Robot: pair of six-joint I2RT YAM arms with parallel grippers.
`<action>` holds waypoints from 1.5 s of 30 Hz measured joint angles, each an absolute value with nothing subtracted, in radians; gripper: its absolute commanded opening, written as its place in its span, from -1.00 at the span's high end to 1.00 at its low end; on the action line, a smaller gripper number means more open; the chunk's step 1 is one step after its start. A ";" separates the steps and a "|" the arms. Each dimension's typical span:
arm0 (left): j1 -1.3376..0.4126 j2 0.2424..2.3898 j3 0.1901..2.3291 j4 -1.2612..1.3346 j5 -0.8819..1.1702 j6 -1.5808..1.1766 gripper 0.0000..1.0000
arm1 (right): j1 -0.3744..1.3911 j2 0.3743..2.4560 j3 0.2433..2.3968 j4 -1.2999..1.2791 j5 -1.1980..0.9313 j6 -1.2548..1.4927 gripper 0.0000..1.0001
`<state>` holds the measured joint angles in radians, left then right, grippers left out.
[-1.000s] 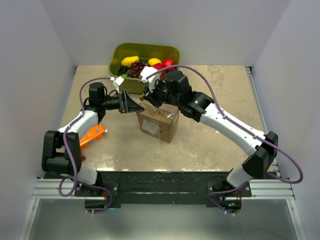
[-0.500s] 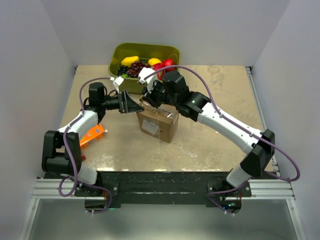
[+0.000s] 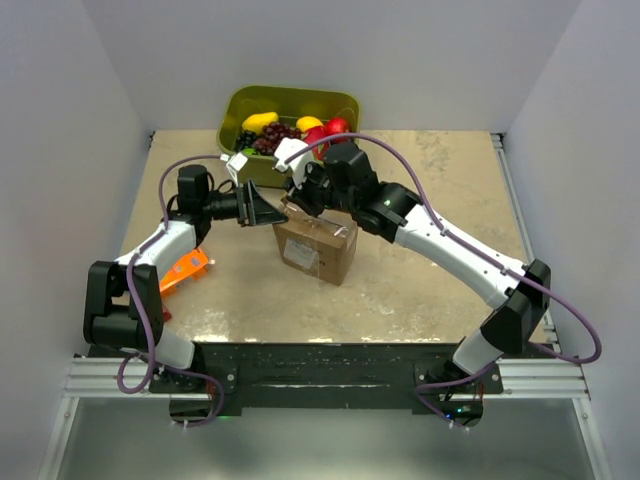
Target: Unpack the express box
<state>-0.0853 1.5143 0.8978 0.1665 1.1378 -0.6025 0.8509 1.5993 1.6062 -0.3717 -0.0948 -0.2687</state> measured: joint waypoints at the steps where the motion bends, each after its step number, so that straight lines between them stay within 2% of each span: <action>1: -0.085 1.514 0.898 0.166 1.137 -0.603 -0.56 | 0.851 1.599 1.608 -0.378 -0.094 -0.274 1.00; 18: -0.081 1.514 0.897 0.163 1.137 -0.610 -0.51 | 0.852 1.649 1.716 -0.511 -0.091 -0.297 1.00; 22: -0.080 1.514 0.896 0.163 1.137 -0.612 -0.29 | 0.852 1.650 1.721 -0.531 -0.084 -0.298 1.00; 27: -0.080 1.514 0.896 0.167 1.137 -0.619 -0.11 | 0.852 1.650 1.736 -0.564 -0.065 -0.291 1.00; 37: -0.080 1.513 0.896 0.175 1.129 -0.630 0.62 | 0.853 1.650 1.766 -0.649 -0.019 -0.259 1.00; 42: -0.080 1.512 0.892 0.190 1.129 -0.645 0.87 | 0.856 1.650 1.786 -0.688 -0.002 -0.243 1.00; 45: -0.080 1.511 0.892 0.194 1.127 -0.648 0.91 | 0.857 1.650 1.795 -0.714 0.010 -0.229 1.00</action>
<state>-0.0799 1.5112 0.8917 0.1940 1.1267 -0.6479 0.8566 1.6497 1.7954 -0.7143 0.0101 -0.2295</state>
